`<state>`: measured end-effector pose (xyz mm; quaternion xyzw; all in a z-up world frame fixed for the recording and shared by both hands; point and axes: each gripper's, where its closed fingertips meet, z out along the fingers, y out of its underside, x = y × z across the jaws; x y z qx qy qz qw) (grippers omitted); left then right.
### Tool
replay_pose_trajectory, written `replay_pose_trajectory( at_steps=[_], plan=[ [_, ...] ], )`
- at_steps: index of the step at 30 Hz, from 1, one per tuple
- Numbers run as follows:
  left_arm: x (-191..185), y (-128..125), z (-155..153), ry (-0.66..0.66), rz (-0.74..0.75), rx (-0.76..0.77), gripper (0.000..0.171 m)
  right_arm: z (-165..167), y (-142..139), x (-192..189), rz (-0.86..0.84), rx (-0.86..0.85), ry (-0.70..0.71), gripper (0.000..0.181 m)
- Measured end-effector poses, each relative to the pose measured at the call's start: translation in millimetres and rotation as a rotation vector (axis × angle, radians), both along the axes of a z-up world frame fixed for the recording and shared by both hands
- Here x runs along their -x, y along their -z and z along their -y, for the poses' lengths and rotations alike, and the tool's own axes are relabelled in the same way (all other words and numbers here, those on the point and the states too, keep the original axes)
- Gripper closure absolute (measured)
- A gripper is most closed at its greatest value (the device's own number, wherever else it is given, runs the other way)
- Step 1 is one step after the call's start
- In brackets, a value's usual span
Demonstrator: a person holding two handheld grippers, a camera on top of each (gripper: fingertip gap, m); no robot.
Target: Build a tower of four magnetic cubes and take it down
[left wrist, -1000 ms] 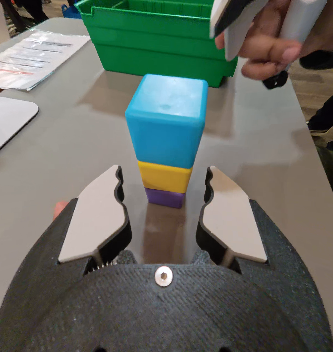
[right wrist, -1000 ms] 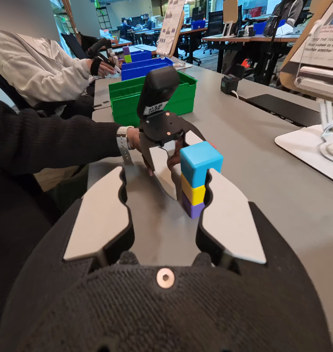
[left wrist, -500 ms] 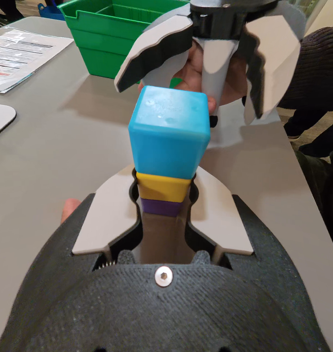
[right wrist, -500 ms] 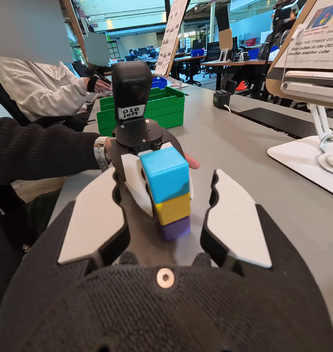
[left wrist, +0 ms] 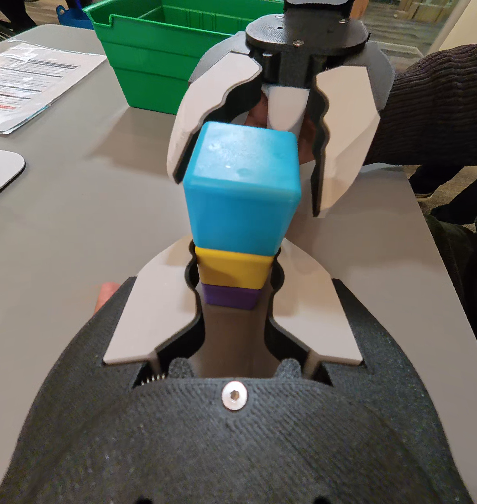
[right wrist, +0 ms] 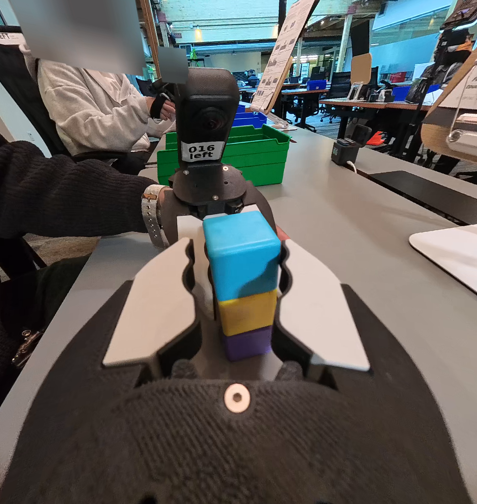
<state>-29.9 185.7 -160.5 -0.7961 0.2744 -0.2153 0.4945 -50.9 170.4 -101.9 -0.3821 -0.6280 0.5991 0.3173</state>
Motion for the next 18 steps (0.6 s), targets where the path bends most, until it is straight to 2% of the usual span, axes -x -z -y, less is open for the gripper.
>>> replay_pose_trajectory(
  at_steps=[5,18],
  plan=[
    [-0.8,0.1,0.5,0.008,0.001,0.002,0.120,-1.1,2.1,3.1,-0.008,-0.006,-0.004,0.128],
    [-1.9,0.8,1.1,0.019,0.001,0.006,0.120,-0.3,1.9,1.9,-0.031,-0.015,-0.030,0.130]
  ],
)
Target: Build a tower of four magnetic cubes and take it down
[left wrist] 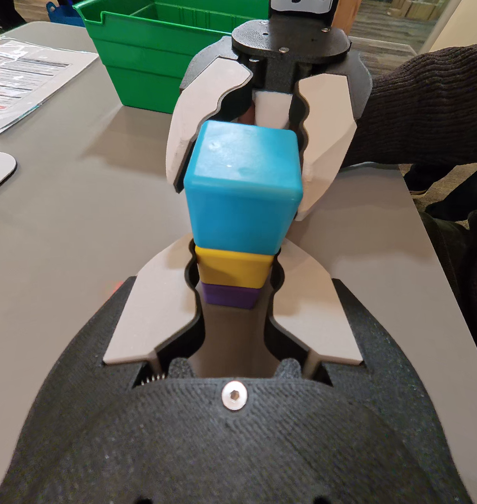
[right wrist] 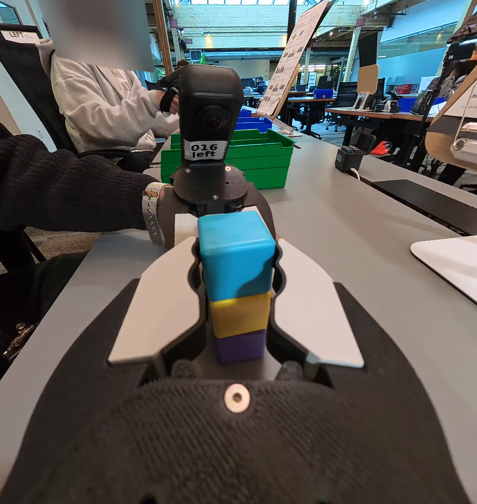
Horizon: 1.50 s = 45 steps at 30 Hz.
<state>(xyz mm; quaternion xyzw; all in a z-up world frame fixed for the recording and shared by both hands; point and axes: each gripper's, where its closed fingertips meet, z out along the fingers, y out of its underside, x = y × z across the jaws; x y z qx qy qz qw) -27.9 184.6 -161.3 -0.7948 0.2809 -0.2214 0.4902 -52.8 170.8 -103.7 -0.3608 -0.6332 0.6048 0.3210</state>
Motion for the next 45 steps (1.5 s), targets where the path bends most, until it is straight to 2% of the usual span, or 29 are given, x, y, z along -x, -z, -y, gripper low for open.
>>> replay_pose_trajectory(
  at_steps=[10,14,22,25,27,31,34,37,41,45],
  plan=[
    [0,0,0,0.008,0.000,0.000,0.120,-2,-3,0,0.005,0.052,0.008,0.130],
    [0,0,0,0.009,-0.005,-0.003,0.120,-15,-43,-5,-0.096,0.190,0.027,0.130],
    [-1,0,1,0.013,-0.011,-0.011,0.120,-26,-119,-28,-0.151,0.064,0.139,0.130],
    [-1,0,1,0.012,-0.016,-0.015,0.120,-53,-139,-50,-0.105,-0.029,0.239,0.130],
    [-1,0,1,0.010,-0.017,-0.015,0.120,-86,-141,-70,-0.035,-0.118,0.334,0.130],
    [-1,0,2,0.013,-0.005,-0.005,0.120,-178,-113,-116,0.215,-0.262,0.535,0.130],
    [-1,0,2,0.013,-0.006,-0.006,0.120,-246,-73,-158,0.470,-0.335,0.648,0.130],
    [-1,0,2,0.012,-0.007,-0.007,0.120,-297,-20,-203,0.825,-0.352,0.743,0.129],
    [-1,0,2,0.012,-0.005,-0.004,0.120,-328,28,-237,1.129,-0.415,0.799,0.130],
    [-1,0,2,0.008,-0.011,-0.008,0.120,-325,55,-241,1.284,-0.465,0.718,0.129]
  ],
)
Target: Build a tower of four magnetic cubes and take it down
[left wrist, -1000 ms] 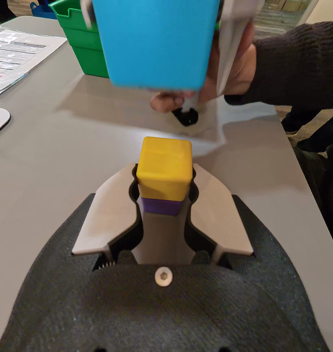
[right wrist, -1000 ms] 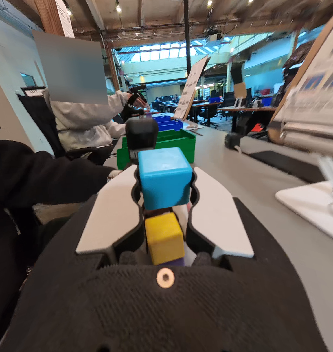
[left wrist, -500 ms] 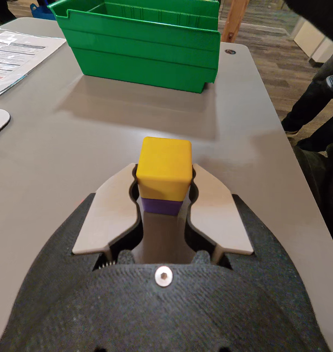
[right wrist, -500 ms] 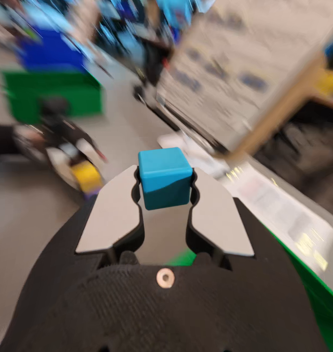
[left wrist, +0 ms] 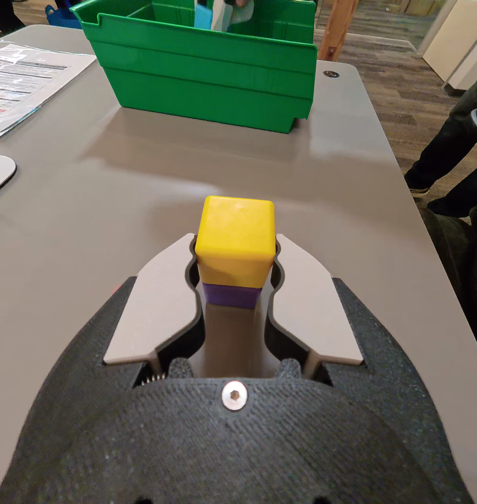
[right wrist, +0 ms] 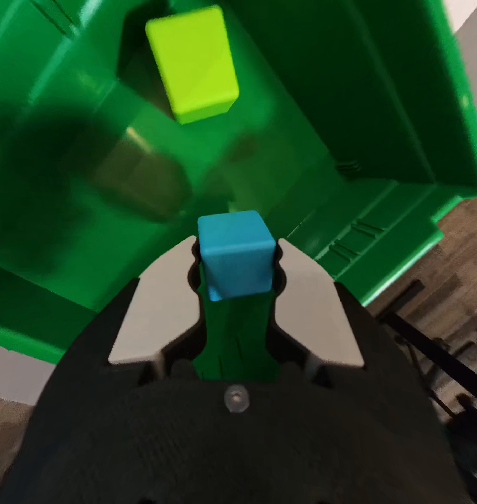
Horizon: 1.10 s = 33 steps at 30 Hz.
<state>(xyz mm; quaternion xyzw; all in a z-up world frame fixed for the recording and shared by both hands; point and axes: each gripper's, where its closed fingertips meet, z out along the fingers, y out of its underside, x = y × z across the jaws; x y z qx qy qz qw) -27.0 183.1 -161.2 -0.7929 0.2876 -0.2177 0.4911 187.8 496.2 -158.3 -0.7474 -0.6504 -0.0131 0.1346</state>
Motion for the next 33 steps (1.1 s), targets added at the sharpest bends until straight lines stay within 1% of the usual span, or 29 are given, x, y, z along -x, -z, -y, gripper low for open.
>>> replay_pose_trajectory(
  at_steps=[5,10,15,21,25,27,31,33],
  plan=[
    [0,0,0,-0.003,-0.004,-0.003,0.120,-7,21,-12,0.198,-0.021,-0.052,0.129],
    [0,0,0,-0.002,-0.002,-0.002,0.120,-8,34,-13,0.284,-0.023,-0.096,0.129],
    [0,0,0,-0.002,-0.003,-0.002,0.120,-8,40,-9,0.300,-0.014,-0.080,0.129],
    [0,0,0,0.000,0.001,0.000,0.120,-8,37,-9,0.293,-0.011,-0.080,0.129],
    [0,0,0,-0.001,0.000,0.000,0.120,-5,33,-6,0.269,-0.001,-0.072,0.122],
    [0,0,0,-0.001,0.000,0.000,0.120,-5,32,-5,0.273,-0.006,-0.076,0.121],
    [0,0,0,-0.004,-0.004,-0.003,0.120,-3,26,-1,0.253,-0.013,-0.079,0.116],
    [1,0,0,-0.004,-0.005,-0.003,0.120,-1,16,5,0.203,-0.024,-0.083,0.114]
  ],
)
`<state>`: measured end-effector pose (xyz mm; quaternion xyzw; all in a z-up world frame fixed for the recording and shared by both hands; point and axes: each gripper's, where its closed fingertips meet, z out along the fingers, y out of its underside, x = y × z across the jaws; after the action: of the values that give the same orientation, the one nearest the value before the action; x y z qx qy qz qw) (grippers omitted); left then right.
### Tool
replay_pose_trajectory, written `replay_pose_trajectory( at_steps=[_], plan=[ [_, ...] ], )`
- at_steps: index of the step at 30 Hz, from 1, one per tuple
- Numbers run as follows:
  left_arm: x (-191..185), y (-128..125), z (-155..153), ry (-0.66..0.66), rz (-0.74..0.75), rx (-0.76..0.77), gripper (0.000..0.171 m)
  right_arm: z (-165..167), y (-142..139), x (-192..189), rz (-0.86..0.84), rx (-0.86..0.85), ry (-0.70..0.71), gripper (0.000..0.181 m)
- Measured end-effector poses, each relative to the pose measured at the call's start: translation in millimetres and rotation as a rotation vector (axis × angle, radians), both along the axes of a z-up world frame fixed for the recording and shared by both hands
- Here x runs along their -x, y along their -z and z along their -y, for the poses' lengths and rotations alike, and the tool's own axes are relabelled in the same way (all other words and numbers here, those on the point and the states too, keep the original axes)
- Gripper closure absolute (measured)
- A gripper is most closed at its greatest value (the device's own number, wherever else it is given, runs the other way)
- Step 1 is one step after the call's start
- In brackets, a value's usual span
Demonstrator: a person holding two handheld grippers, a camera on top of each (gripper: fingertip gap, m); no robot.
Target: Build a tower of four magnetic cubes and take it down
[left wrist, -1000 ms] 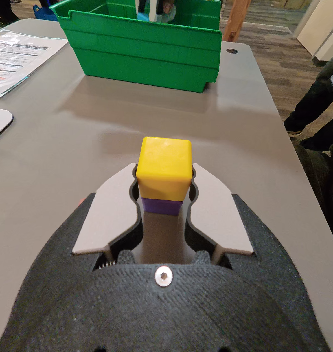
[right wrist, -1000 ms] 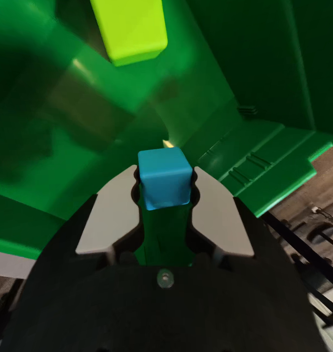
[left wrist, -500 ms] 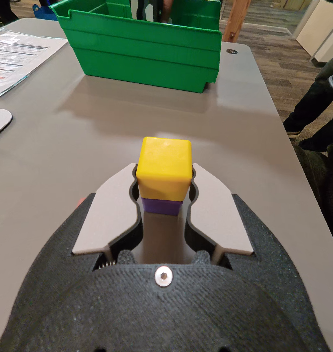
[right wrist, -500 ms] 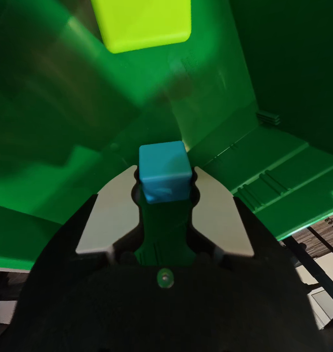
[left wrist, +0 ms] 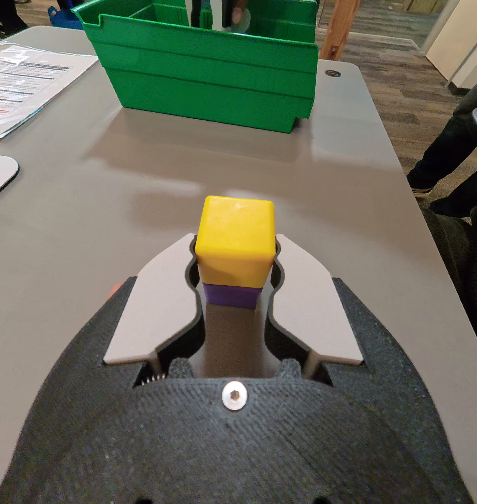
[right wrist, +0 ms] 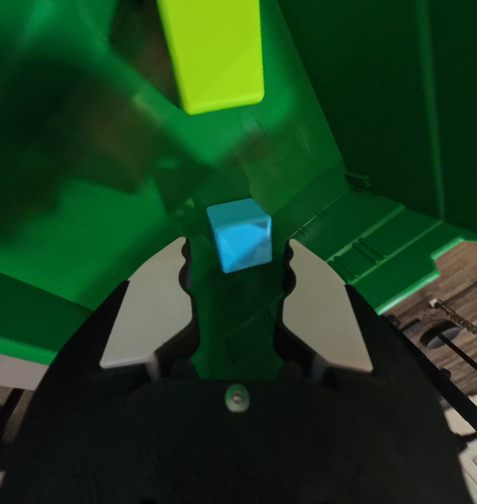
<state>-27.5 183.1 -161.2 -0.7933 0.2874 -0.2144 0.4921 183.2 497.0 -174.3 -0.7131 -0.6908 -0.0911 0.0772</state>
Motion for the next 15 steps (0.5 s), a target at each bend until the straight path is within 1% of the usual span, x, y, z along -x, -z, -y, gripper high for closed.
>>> replay_pose_trajectory(
  at_steps=[2,5,7,9,11,13,15],
  plan=[
    [0,0,0,0.000,-0.001,0.000,0.120,6,-17,12,-0.099,-0.001,-0.006,0.113],
    [0,0,0,0.003,0.004,0.000,0.120,25,-54,37,-0.305,-0.004,-0.029,0.111],
    [-2,-1,2,0.019,0.016,0.004,0.118,41,-87,56,-0.466,-0.035,-0.053,0.110],
    [-6,-3,5,0.038,0.045,0.012,0.108,57,-126,75,-0.644,-0.093,-0.064,0.110],
    [-6,-4,5,0.034,0.046,0.009,0.099,84,-166,95,-0.837,-0.117,-0.096,0.111],
    [-7,-2,7,0.032,0.033,0.020,0.092,121,-198,113,-1.016,-0.096,-0.149,0.112],
    [-5,0,8,0.023,-0.003,0.032,0.086,164,-213,128,-1.126,-0.029,-0.218,0.111]
  ],
)
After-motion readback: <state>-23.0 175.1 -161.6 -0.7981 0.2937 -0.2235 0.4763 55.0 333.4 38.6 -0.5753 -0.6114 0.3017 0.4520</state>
